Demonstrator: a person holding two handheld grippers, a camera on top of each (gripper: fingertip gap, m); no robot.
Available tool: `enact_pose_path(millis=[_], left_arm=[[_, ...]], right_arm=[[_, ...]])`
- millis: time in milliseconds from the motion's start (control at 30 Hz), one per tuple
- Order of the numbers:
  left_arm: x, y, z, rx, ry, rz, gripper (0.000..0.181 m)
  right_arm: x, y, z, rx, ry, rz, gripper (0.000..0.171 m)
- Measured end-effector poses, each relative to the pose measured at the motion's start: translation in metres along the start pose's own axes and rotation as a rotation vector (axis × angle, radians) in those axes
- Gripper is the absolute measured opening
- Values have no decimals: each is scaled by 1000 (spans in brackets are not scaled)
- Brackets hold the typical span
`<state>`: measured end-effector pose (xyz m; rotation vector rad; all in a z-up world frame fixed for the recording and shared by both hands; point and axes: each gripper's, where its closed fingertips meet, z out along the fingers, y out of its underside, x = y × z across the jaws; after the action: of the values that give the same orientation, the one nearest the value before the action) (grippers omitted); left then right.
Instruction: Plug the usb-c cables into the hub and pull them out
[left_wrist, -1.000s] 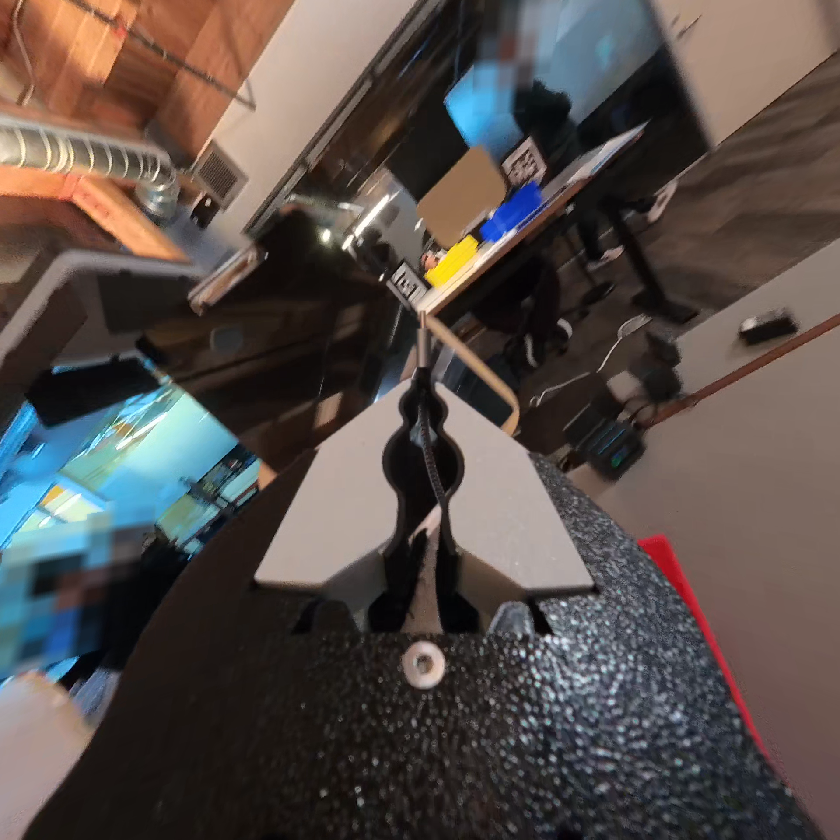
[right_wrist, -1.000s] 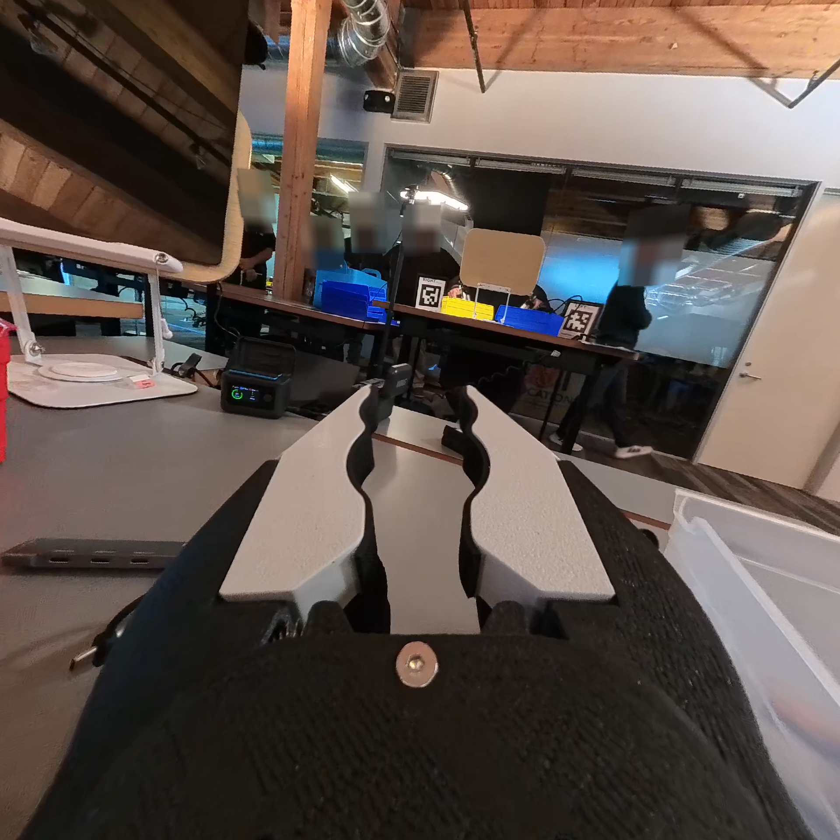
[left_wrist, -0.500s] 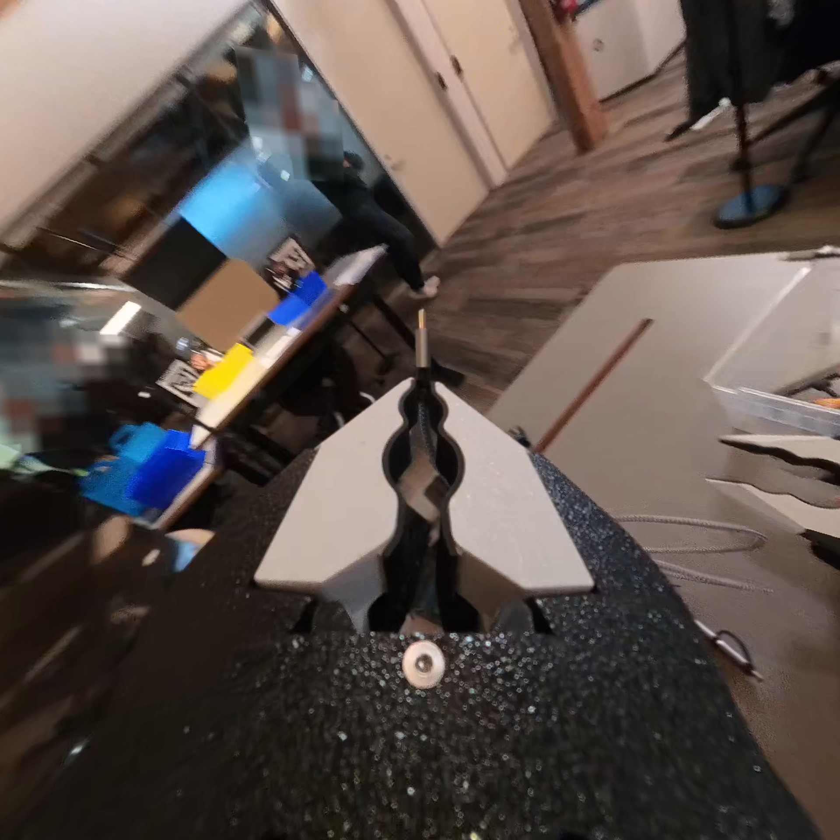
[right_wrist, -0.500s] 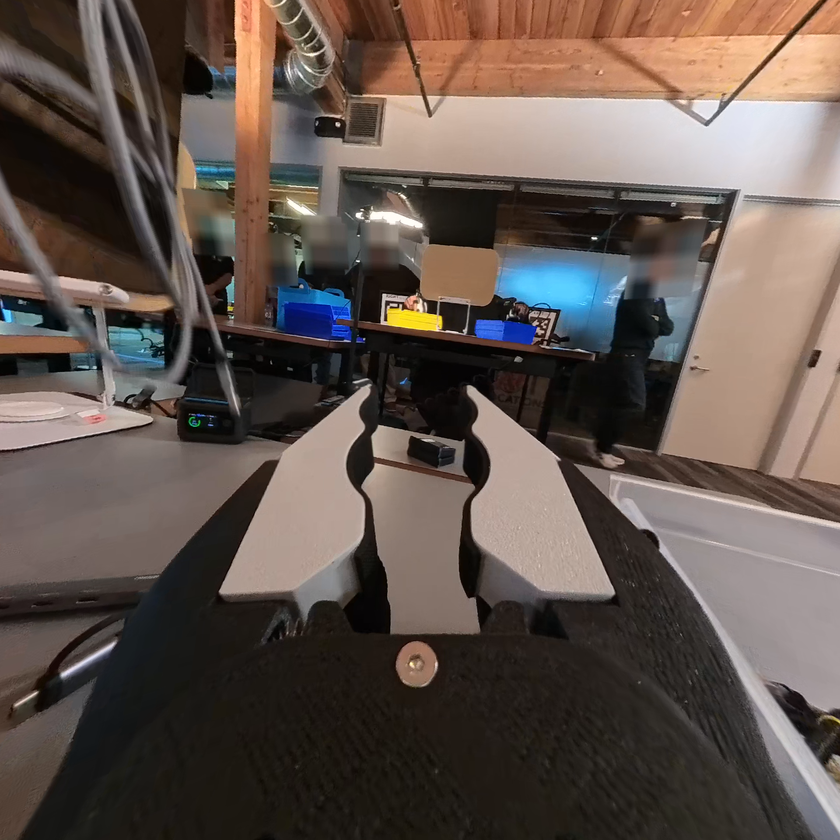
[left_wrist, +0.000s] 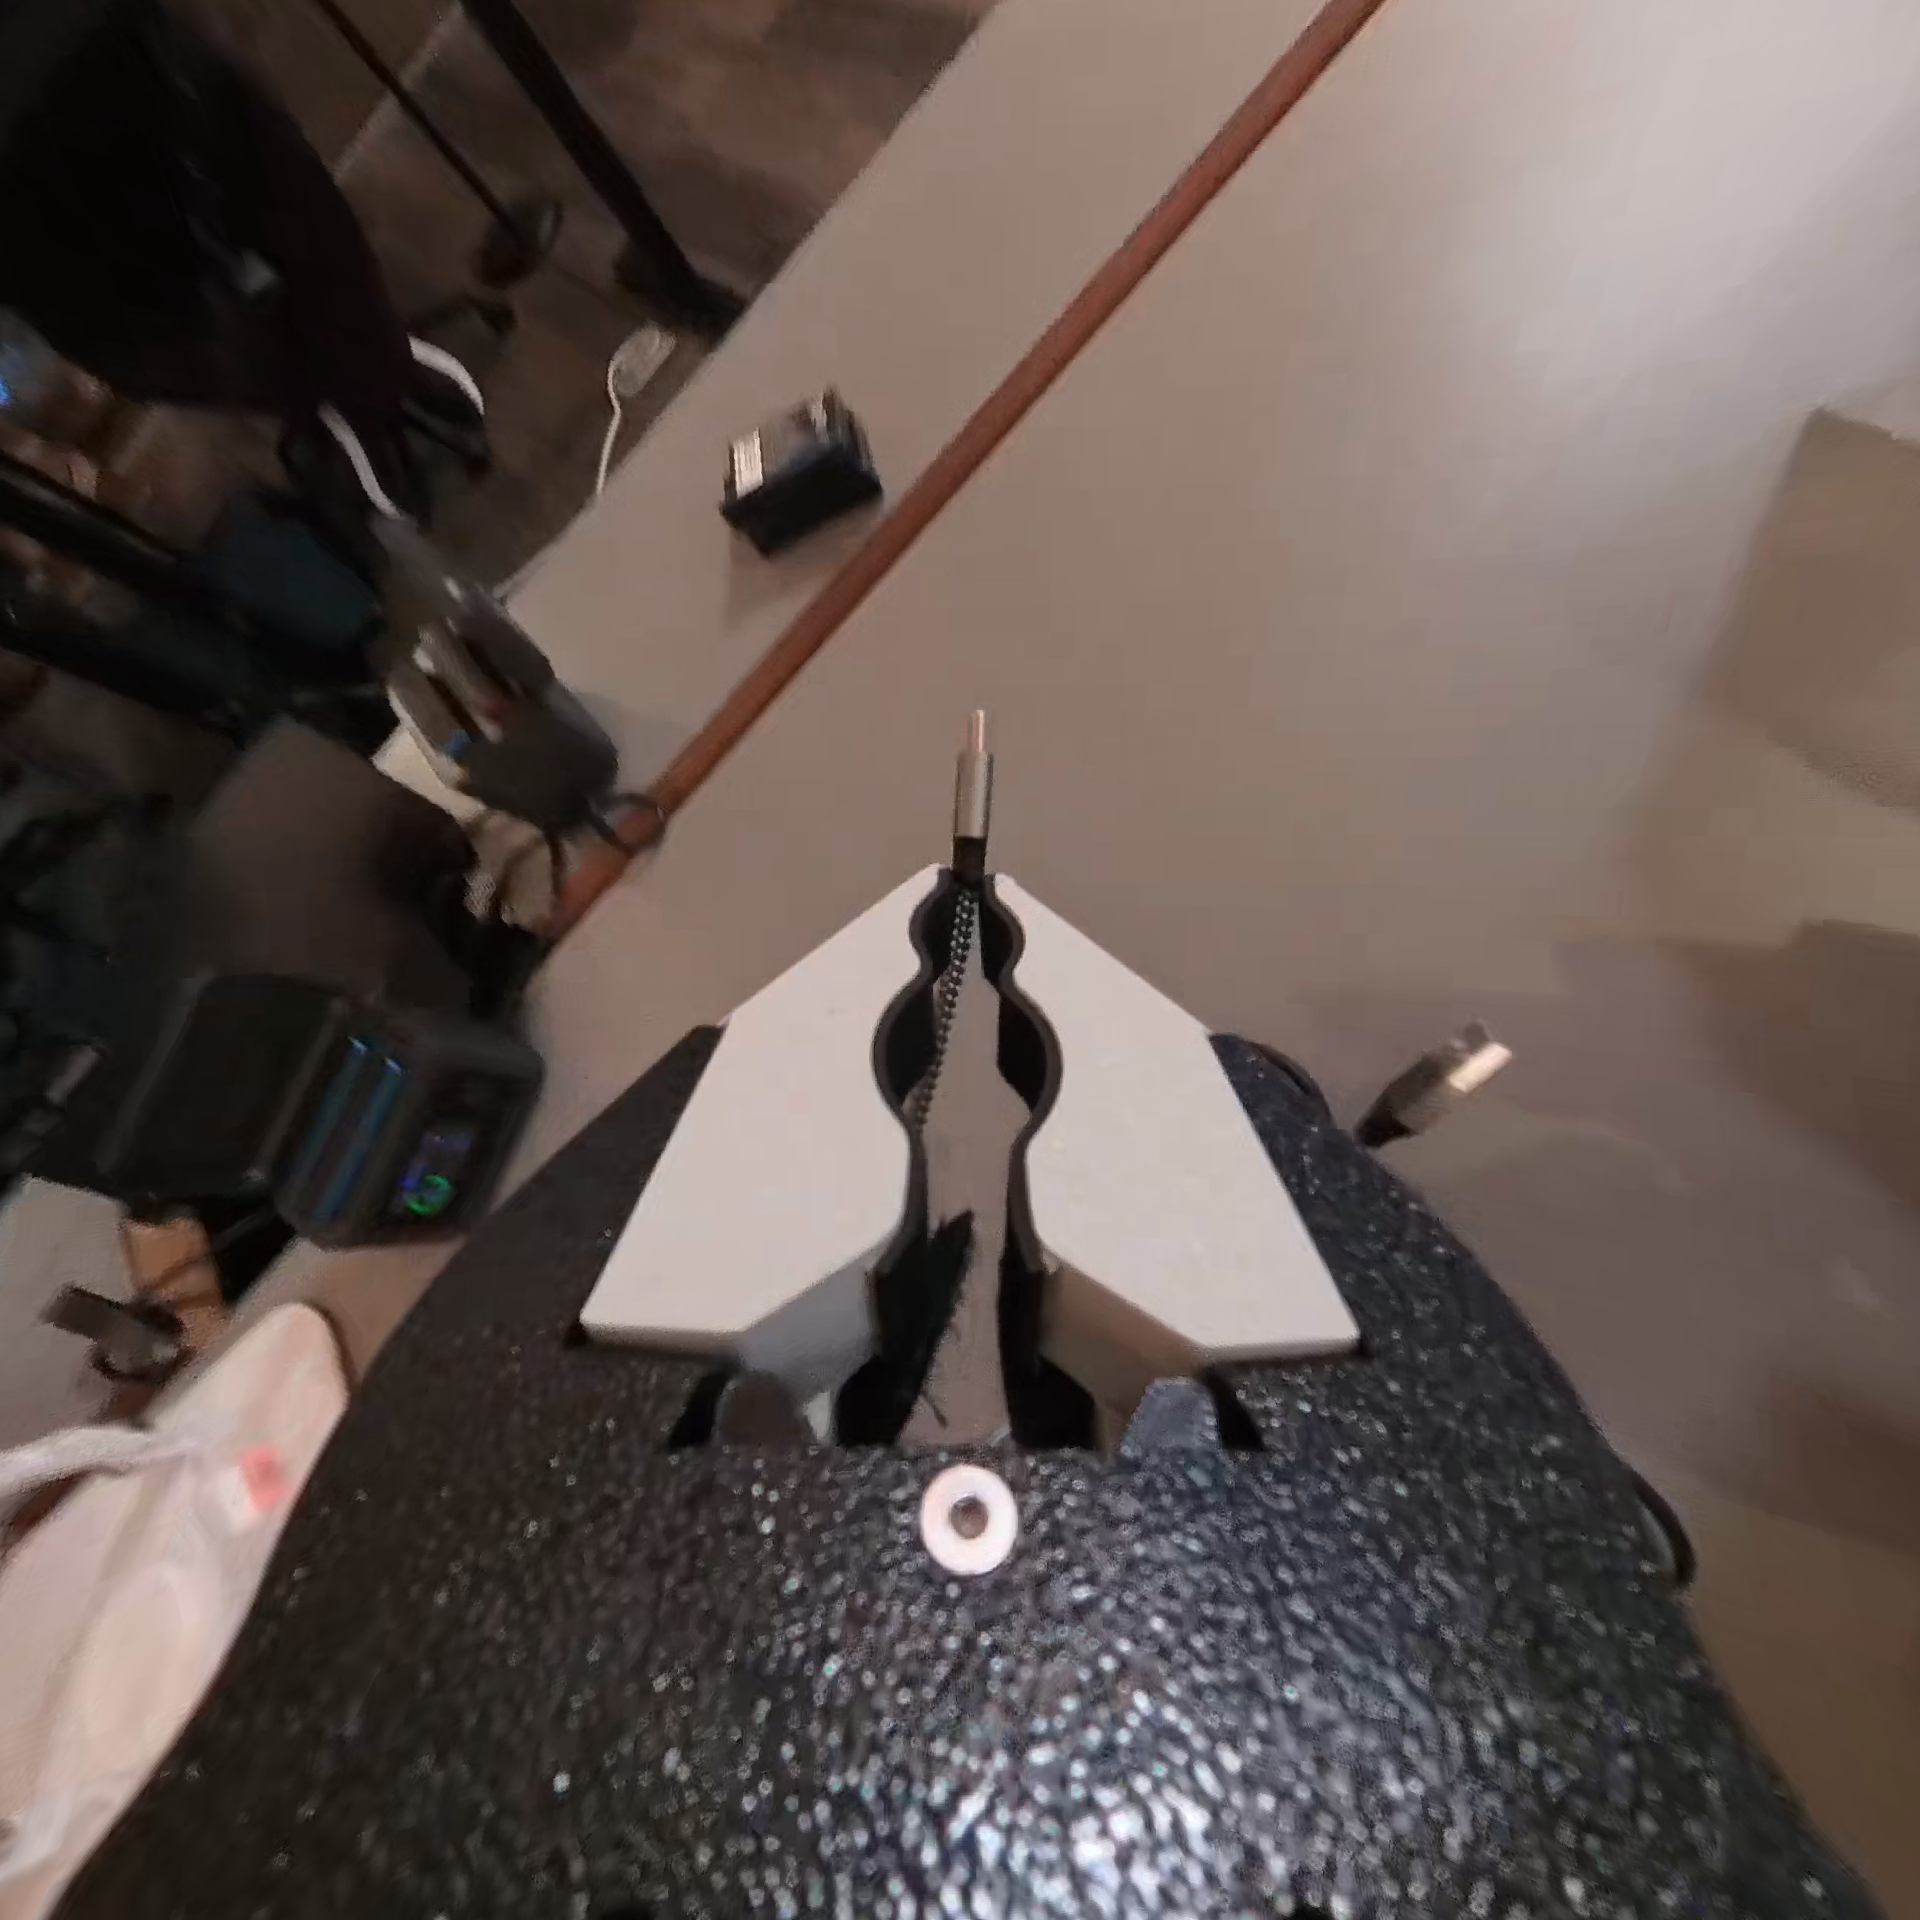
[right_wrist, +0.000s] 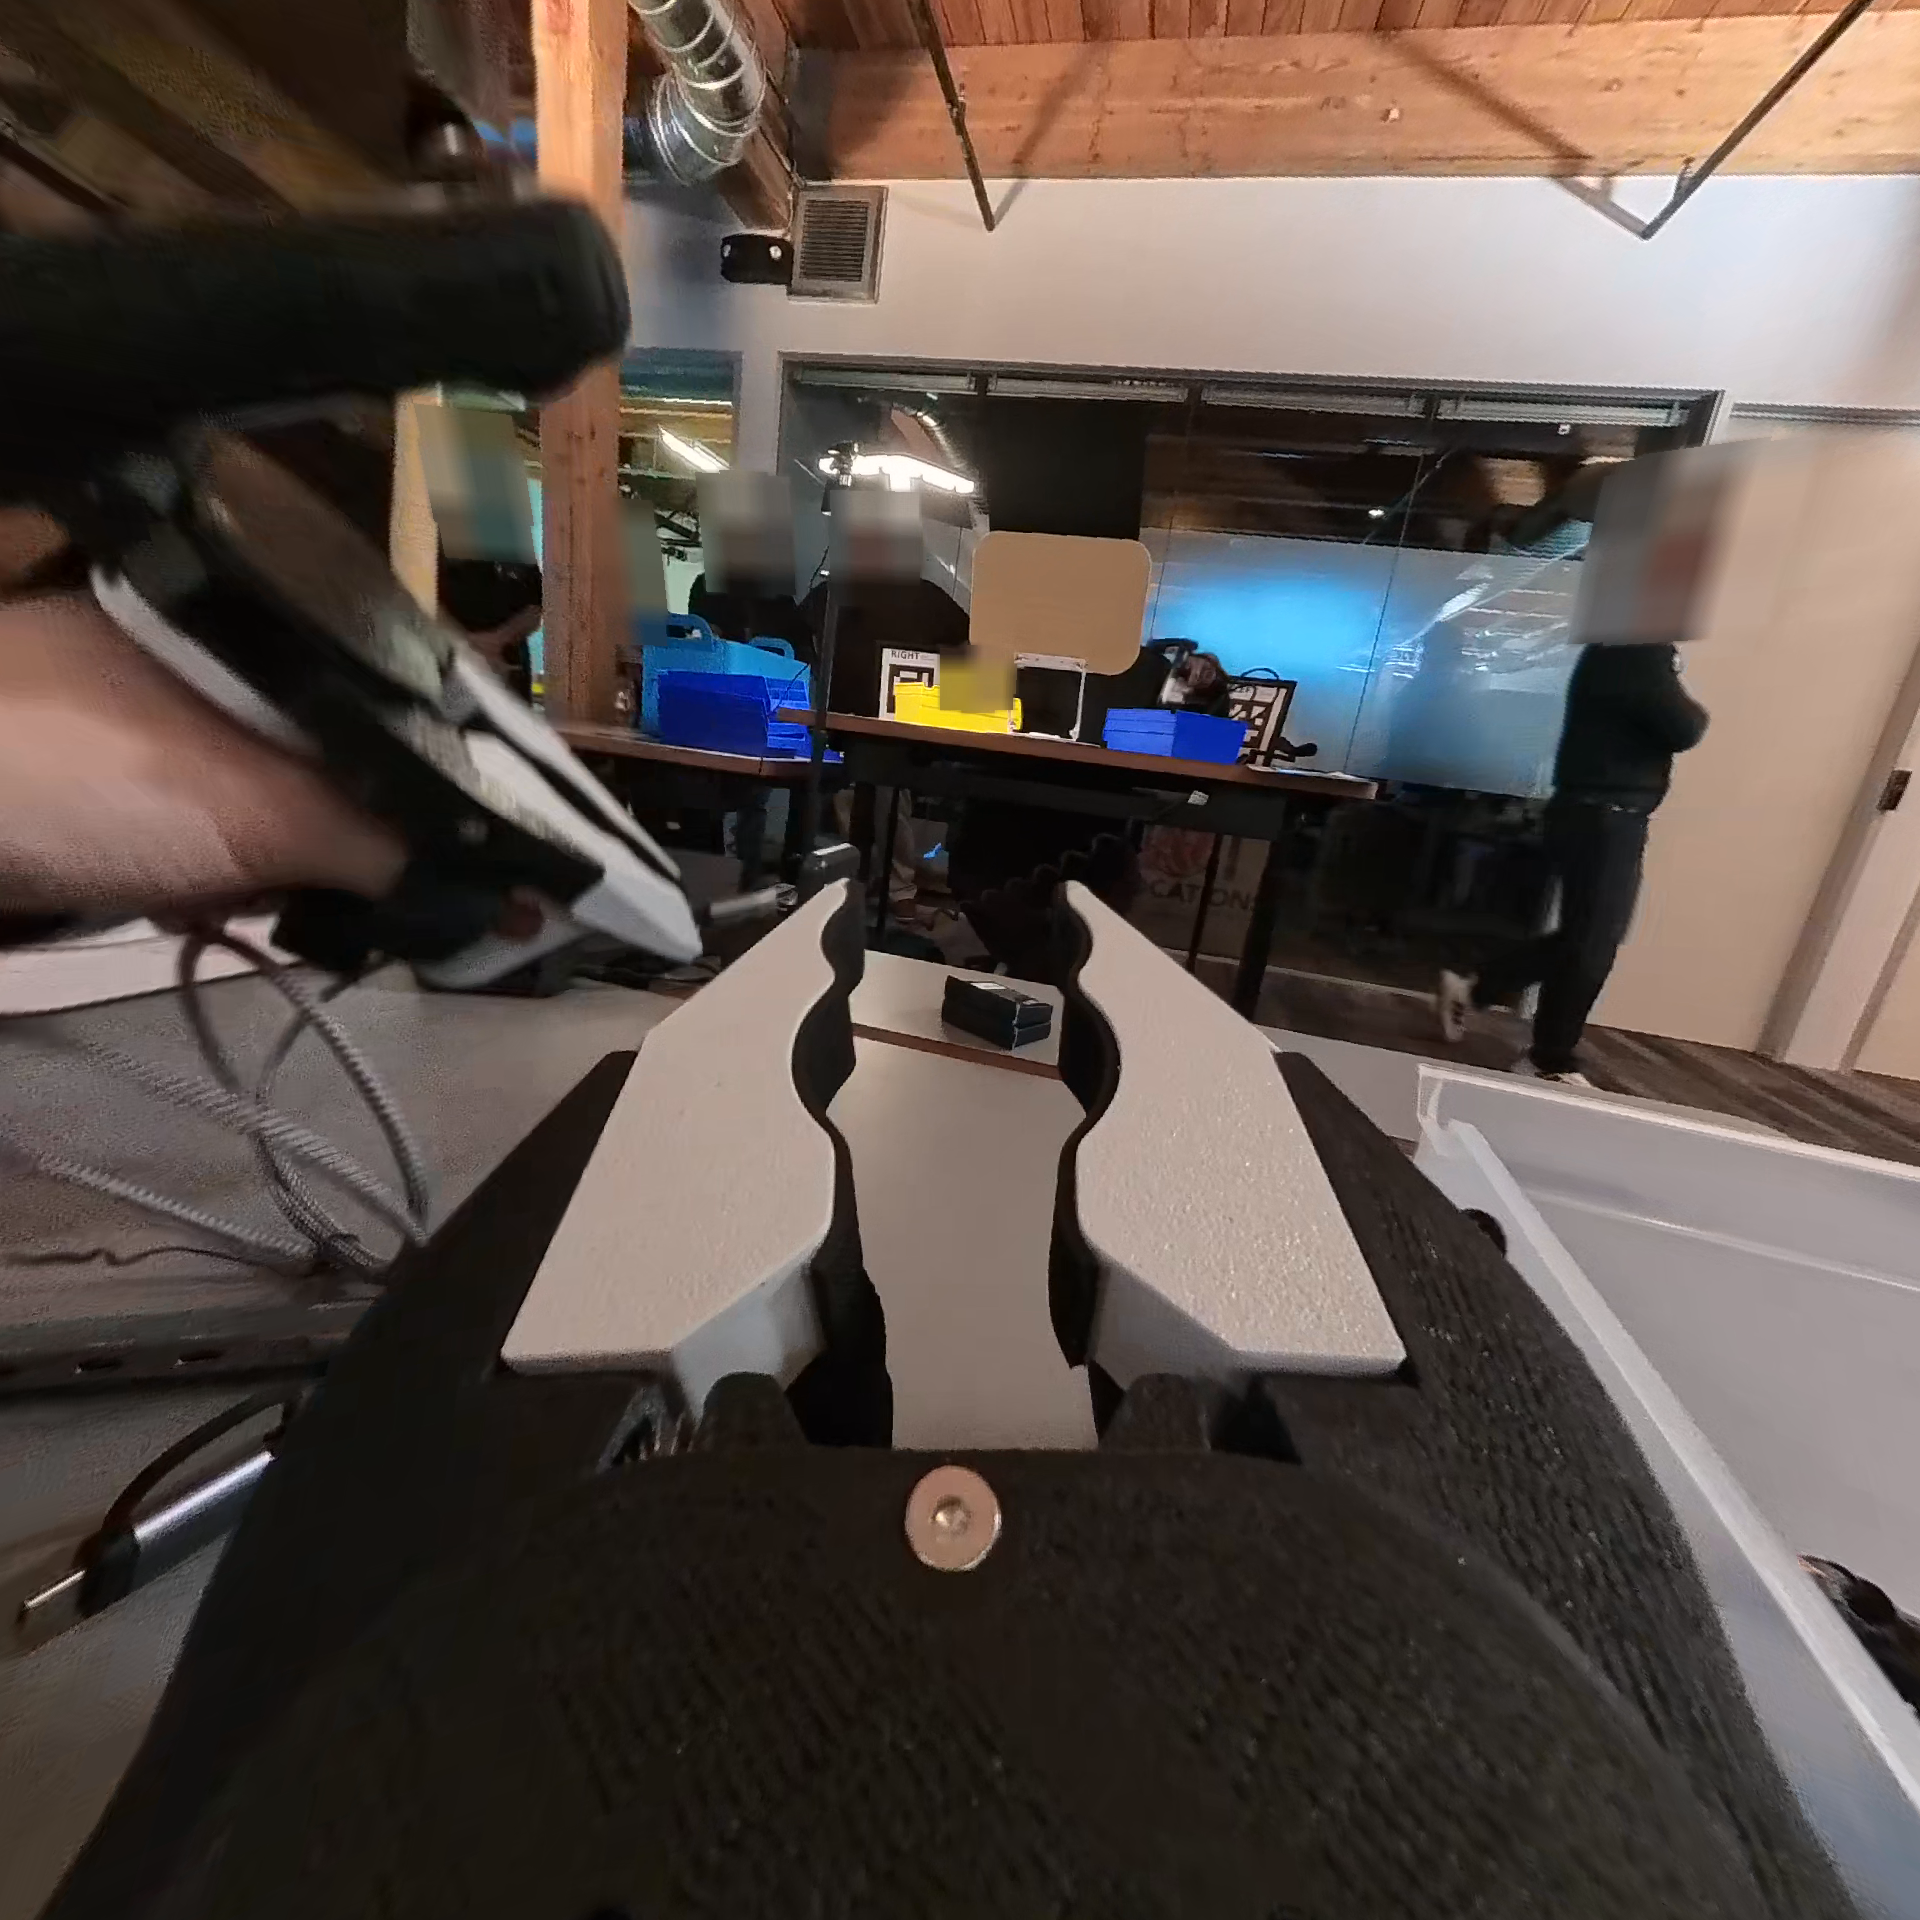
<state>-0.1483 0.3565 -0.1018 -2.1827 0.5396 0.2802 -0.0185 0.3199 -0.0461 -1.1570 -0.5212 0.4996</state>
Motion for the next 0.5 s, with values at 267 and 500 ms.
enact_pose_path(millis=[267, 500], left_arm=[[9, 20, -72, 138, -37, -159, 86], [-67, 108, -245, 181, -288, -423, 74]], right_arm=[[-3, -1, 1, 2, -19, -1, 35], [-9, -1, 1, 1, -38, -20, 35]])
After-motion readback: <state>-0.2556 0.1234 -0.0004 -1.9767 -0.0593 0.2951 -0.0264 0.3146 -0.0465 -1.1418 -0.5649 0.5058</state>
